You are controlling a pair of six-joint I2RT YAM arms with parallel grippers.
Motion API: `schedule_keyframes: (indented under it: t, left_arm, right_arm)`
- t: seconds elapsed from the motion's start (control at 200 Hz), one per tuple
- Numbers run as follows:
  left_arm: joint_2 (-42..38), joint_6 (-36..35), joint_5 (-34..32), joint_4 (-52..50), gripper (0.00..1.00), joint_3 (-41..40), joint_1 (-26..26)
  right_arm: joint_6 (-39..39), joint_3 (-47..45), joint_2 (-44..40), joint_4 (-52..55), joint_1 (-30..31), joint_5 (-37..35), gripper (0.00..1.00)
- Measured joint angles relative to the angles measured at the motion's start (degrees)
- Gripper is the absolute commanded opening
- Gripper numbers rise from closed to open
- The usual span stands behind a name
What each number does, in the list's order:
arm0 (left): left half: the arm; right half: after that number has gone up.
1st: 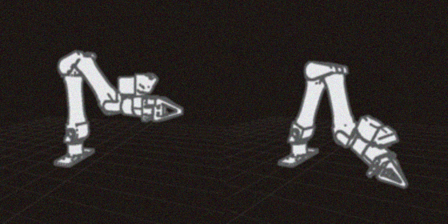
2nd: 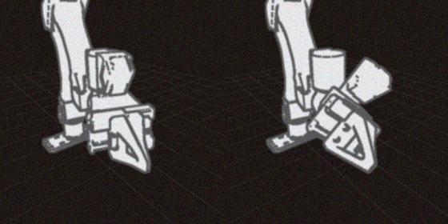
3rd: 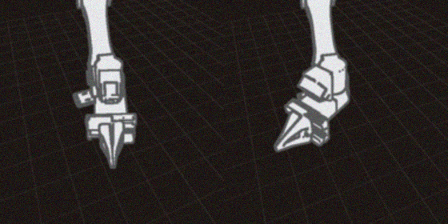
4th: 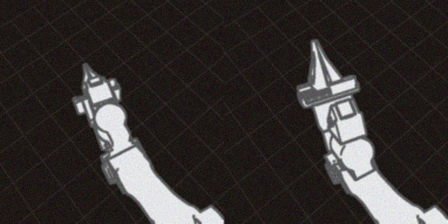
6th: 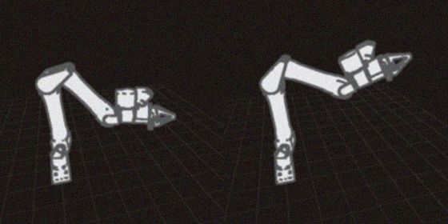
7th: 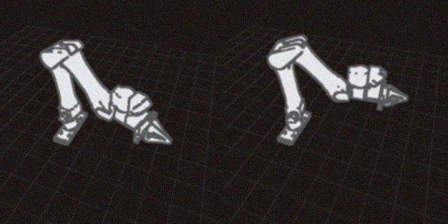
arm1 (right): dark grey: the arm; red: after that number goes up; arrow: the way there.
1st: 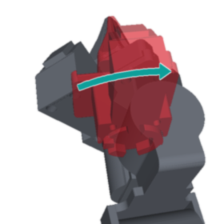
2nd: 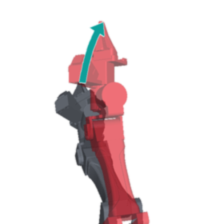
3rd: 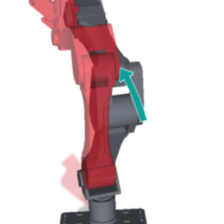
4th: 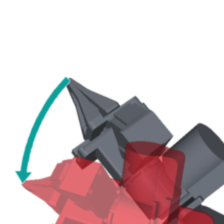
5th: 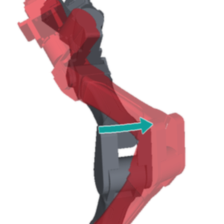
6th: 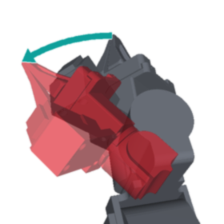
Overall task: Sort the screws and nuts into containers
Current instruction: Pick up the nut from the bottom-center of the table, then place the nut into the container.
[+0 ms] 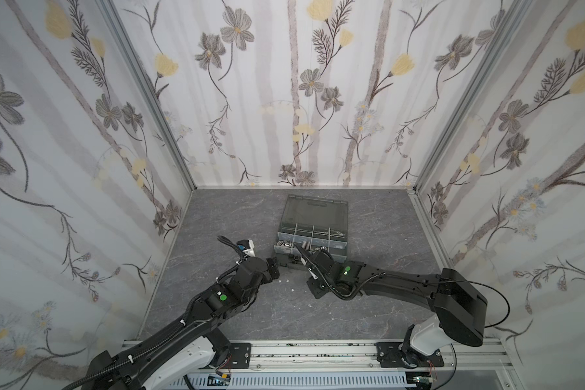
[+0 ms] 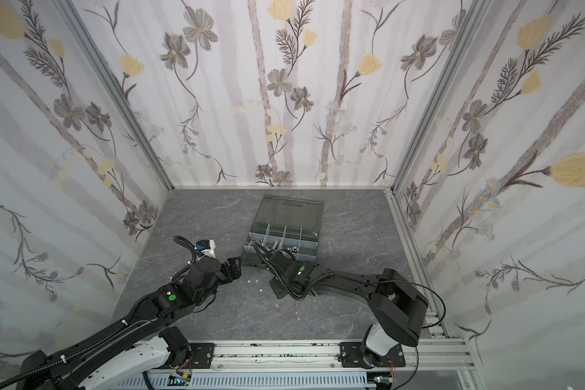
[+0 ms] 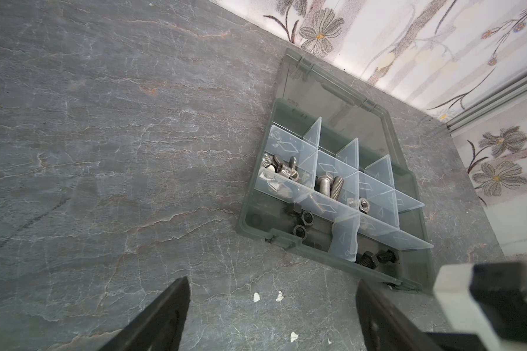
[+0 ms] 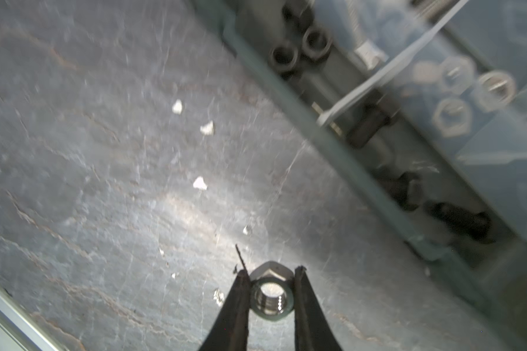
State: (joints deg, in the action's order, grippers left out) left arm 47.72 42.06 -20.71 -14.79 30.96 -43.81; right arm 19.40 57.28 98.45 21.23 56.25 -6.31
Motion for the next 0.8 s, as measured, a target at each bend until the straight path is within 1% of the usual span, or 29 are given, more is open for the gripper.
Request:
schedule_keyframes:
  t: [0.17, 0.37, 0.57, 0.8]
  left_arm:
    - [-0.1, 0.0, 0.0, 0.0, 0.88, 0.0, 0.0]
    - [-0.2, 0.0, 0.0, 0.0, 0.89, 0.0, 0.0]
    - [-0.2, 0.0, 0.0, 0.0, 0.89, -0.1, 0.1]
    - [0.2, 0.0, 0.2, 0.0, 0.89, -0.1, 0.1]
  right_arm:
    - [-3.5, 7.6, 0.5, -0.3, -7.5, -0.5, 0.19]
    - [-6.2, 13.4, 5.6, -0.7, -14.3, -1.3, 0.18]
    - [-7.1, 13.9, 8.3, -0.7, -16.2, -1.1, 0.19]
    - [-7.5, 13.6, 9.2, -1.2, -16.9, -1.0, 0.25]
